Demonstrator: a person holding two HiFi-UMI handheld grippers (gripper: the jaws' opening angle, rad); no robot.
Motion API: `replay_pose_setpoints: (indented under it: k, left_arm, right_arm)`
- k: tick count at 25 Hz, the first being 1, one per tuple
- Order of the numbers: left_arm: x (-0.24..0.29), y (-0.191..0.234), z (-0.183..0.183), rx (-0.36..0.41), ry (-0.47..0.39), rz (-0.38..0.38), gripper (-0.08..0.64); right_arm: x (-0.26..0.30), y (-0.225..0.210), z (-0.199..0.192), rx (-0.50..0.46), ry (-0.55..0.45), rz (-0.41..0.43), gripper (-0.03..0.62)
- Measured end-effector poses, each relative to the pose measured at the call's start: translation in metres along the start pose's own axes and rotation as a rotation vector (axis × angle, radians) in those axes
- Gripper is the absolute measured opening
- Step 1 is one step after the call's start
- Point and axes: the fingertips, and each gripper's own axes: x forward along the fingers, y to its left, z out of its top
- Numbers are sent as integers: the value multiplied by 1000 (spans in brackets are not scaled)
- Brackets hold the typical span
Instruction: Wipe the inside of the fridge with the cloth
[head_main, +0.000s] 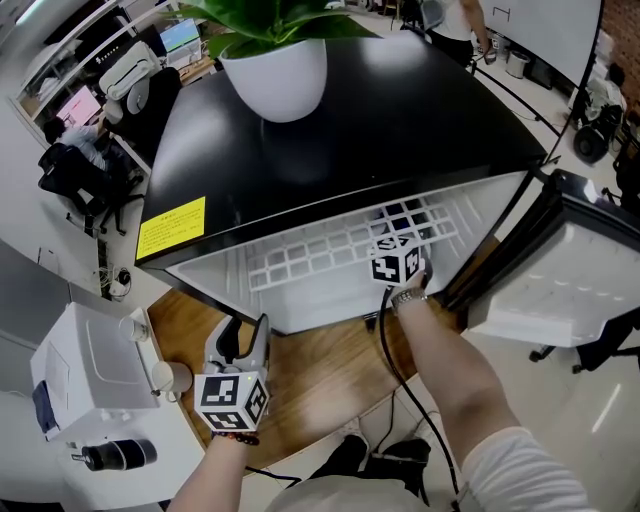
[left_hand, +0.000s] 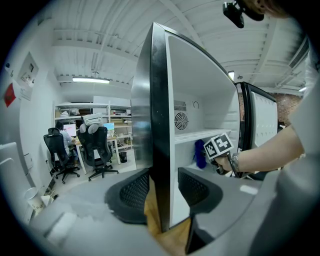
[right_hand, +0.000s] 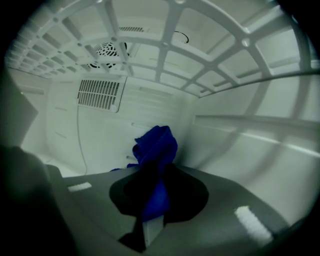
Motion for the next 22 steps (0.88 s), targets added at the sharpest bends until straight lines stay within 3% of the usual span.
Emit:
replay_pose_setpoints:
  k: [5, 9, 15, 22]
  left_arm:
    - [0, 0, 0, 2, 1, -3, 176]
    - [0, 0, 0, -3, -4, -5, 176]
    - [1, -1, 0, -12, -10, -11, 176]
    - [1, -2, 0, -17, -12, -20, 176]
  right_arm:
    - [-7, -8, 6, 16, -6, -30, 49]
    - [-17, -2, 8, 1, -30, -3, 49]
    - [-47, 51, 22, -91, -87, 173, 49]
    - [-82, 141, 35, -115, -104, 418, 49]
